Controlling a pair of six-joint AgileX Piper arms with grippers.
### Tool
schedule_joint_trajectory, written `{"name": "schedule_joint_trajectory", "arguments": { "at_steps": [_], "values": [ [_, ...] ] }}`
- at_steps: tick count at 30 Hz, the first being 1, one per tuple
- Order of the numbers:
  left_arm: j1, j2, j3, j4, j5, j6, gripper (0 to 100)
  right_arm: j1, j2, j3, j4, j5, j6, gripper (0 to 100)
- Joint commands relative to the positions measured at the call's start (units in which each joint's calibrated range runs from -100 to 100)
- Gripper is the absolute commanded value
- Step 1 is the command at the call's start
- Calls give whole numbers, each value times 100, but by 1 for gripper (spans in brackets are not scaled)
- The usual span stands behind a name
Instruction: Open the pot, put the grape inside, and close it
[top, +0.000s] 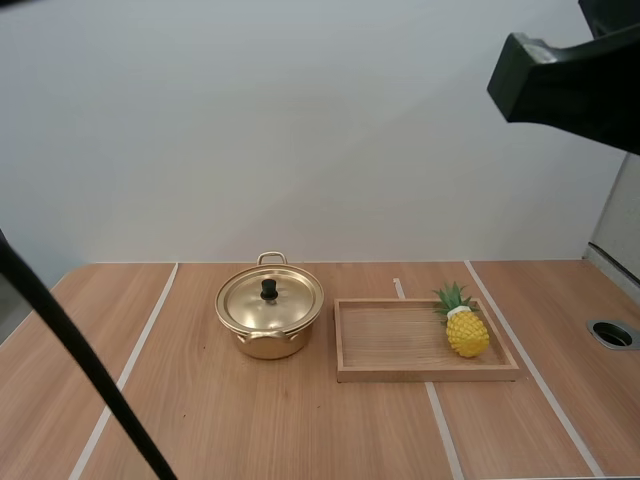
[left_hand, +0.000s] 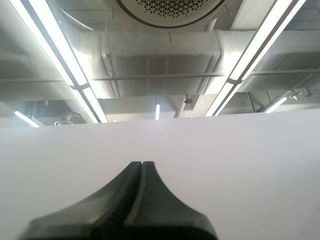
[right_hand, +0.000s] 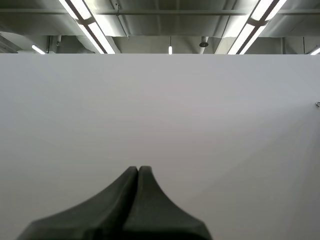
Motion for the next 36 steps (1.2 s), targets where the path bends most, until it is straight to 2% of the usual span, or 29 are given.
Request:
{"name": "schedule_joint_trajectory", "arguments": {
  "at_steps": [1,4,9,15,19,22,25,30,34,36],
  "values": [
    [-117,-392,463,-81,3,27,0,-24,-41,6,112,384,-80,0],
    [-203,-698,864,-9,-137,27,0,-24,-41,33,112,659,-80,0],
    [-188,-698,1555,218,-340,16,0,-24,-41,327,112,659,-80,0],
    [-110,-698,3026,206,-2417,-39,0,-24,-41,1277,112,313,-80,0],
    [-110,-698,4074,170,-3185,-154,0,-24,-41,2307,52,-757,-80,0],
    [-110,-698,4699,200,-3155,101,0,-24,-41,3052,-186,-1246,-80,0],
    [-118,-698,5190,308,-3155,556,0,-24,-41,3670,-285,-1264,-80,0],
    [-118,-698,5594,308,-2769,608,0,-24,-41,4583,-558,-1247,-80,0],
    [-118,-698,5725,308,-757,608,0,-24,-41,4962,-644,-1247,-80,0],
    [-118,-698,5769,308,-166,608,0,-24,-41,4960,-556,-1265,-80,0]
  ]
}}
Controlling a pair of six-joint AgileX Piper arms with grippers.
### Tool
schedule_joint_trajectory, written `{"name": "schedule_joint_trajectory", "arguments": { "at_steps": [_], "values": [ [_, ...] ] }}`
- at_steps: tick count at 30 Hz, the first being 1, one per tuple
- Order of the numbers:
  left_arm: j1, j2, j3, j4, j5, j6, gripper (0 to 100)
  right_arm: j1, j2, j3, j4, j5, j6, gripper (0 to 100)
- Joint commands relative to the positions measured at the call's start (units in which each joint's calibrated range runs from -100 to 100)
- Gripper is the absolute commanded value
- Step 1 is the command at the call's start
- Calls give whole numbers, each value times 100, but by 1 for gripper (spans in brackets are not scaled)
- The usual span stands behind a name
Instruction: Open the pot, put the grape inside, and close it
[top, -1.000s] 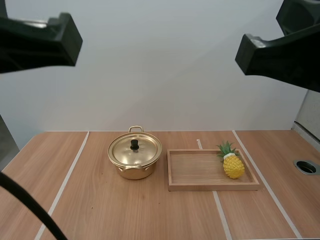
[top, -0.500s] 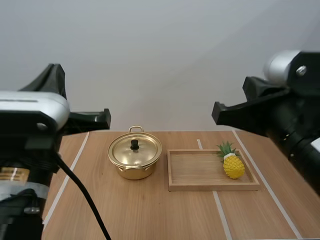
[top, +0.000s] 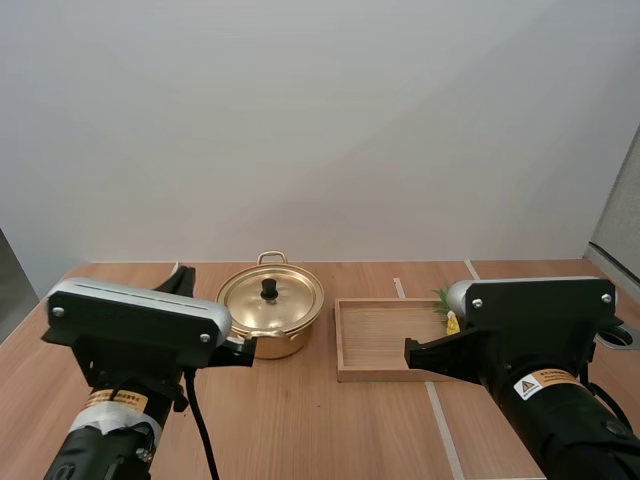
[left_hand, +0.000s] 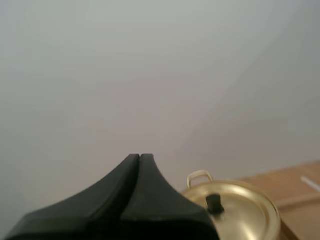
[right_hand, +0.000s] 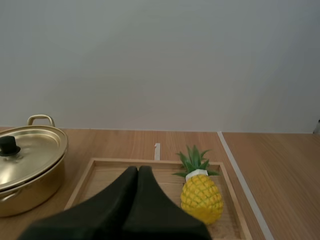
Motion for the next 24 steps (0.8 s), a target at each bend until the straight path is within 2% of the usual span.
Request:
{"name": "schedule_joint_trajectory", "arguments": {
  "at_steps": [1,6,9,18,24],
  "values": [
    [-6,-25,104,7,842,6,0,-24,-49,24,86,-114,-31,0],
    [-6,-25,104,-86,1480,-195,0,-24,-49,58,-309,584,-31,0],
    [-6,-25,104,-86,1959,-435,0,-24,-49,150,-446,517,-22,0],
    [-6,-25,104,18,2022,-472,0,-24,-49,207,-481,481,-22,0],
    [-6,-25,104,18,2022,-472,0,-24,-49,198,-279,462,-22,0]
  ]
}}
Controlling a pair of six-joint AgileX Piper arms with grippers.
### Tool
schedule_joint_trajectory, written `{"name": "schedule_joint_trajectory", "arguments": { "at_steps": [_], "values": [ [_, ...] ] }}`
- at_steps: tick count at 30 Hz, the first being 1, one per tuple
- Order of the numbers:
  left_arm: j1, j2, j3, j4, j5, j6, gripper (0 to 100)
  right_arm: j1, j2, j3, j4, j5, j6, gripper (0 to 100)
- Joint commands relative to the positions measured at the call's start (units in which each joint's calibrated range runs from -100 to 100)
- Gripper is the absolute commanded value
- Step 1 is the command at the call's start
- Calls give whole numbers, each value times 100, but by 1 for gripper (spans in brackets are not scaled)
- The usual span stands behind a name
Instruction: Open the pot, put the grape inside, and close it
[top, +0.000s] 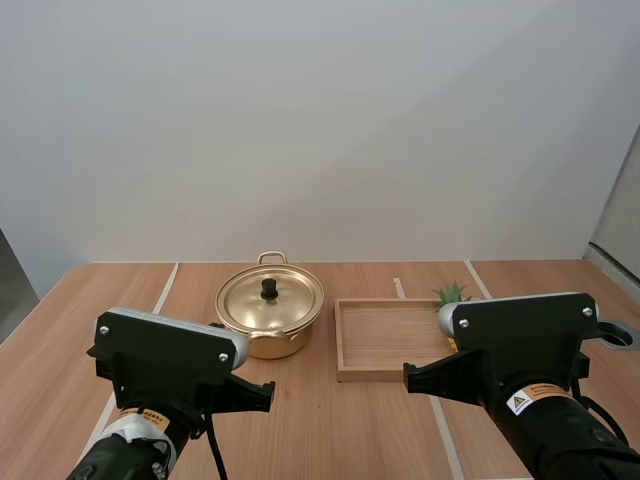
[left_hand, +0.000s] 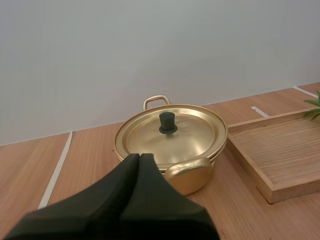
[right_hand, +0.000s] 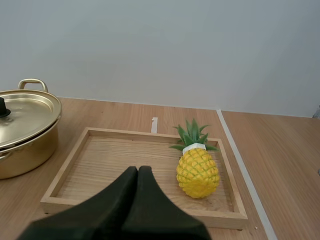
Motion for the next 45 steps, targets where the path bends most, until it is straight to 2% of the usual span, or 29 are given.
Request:
{"name": "schedule_joint_trajectory", "arguments": {
  "at_steps": [1,6,7,10,11,14,21,45],
  "values": [
    [-6,-25,14,10,5,-61,0,-24,-35,11,79,-86,-22,0],
    [2,-25,14,126,4,-61,0,-24,-35,23,79,-86,-22,0],
    [9,-25,14,295,4,-61,0,-24,-35,39,79,-103,-22,0],
    [10,-25,14,1335,-14,-61,0,-24,-35,249,51,-252,-22,0],
    [10,-25,14,1470,36,-61,0,-24,-35,360,26,-309,-22,0],
    [17,-25,14,1483,255,-61,0,-24,-35,696,-93,-576,-22,0],
    [250,-25,14,1457,255,-61,0,-24,-35,778,-526,-782,-22,0],
    [252,-25,14,1428,396,-96,0,-24,-35,778,-472,-786,125,0]
  ]
}}
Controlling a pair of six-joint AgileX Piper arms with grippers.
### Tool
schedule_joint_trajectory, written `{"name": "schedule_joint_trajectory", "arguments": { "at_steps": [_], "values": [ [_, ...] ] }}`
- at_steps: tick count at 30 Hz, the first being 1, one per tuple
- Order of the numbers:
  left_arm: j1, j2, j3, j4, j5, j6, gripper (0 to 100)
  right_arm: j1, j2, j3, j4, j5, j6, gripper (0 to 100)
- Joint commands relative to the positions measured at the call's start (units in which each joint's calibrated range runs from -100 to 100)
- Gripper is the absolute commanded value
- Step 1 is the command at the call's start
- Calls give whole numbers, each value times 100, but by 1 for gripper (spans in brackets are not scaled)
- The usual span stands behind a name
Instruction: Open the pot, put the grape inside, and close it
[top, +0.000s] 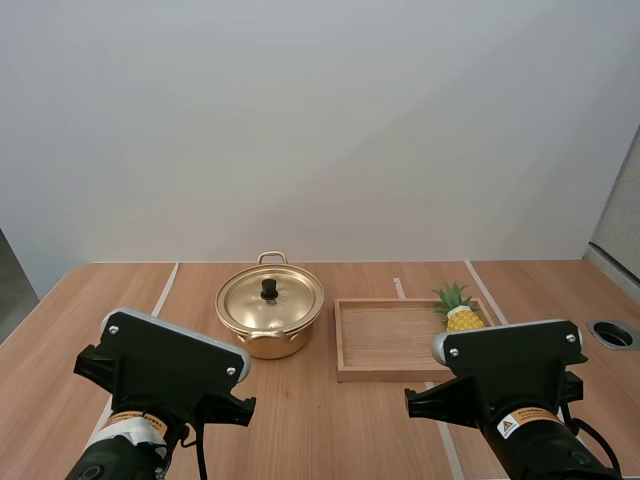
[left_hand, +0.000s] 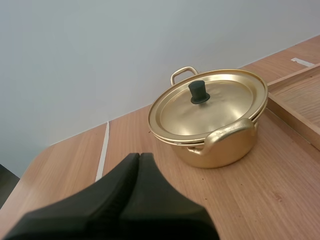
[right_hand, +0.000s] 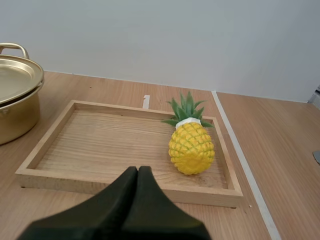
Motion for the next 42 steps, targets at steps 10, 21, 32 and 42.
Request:
{"name": "schedule_joint_trajectory", "arguments": {
  "at_steps": [10,21,32,42],
  "values": [
    [22,-25,14,-24,23,-875,0,-24,-35,21,238,-196,30,0],
    [73,-25,14,-23,23,-875,0,-24,-35,21,260,-196,39,0],
    [73,-25,14,-23,23,-875,0,-24,-35,21,303,-217,37,0],
    [72,-25,14,-23,7,-875,0,-24,-35,21,303,-319,37,0]
  ]
}}
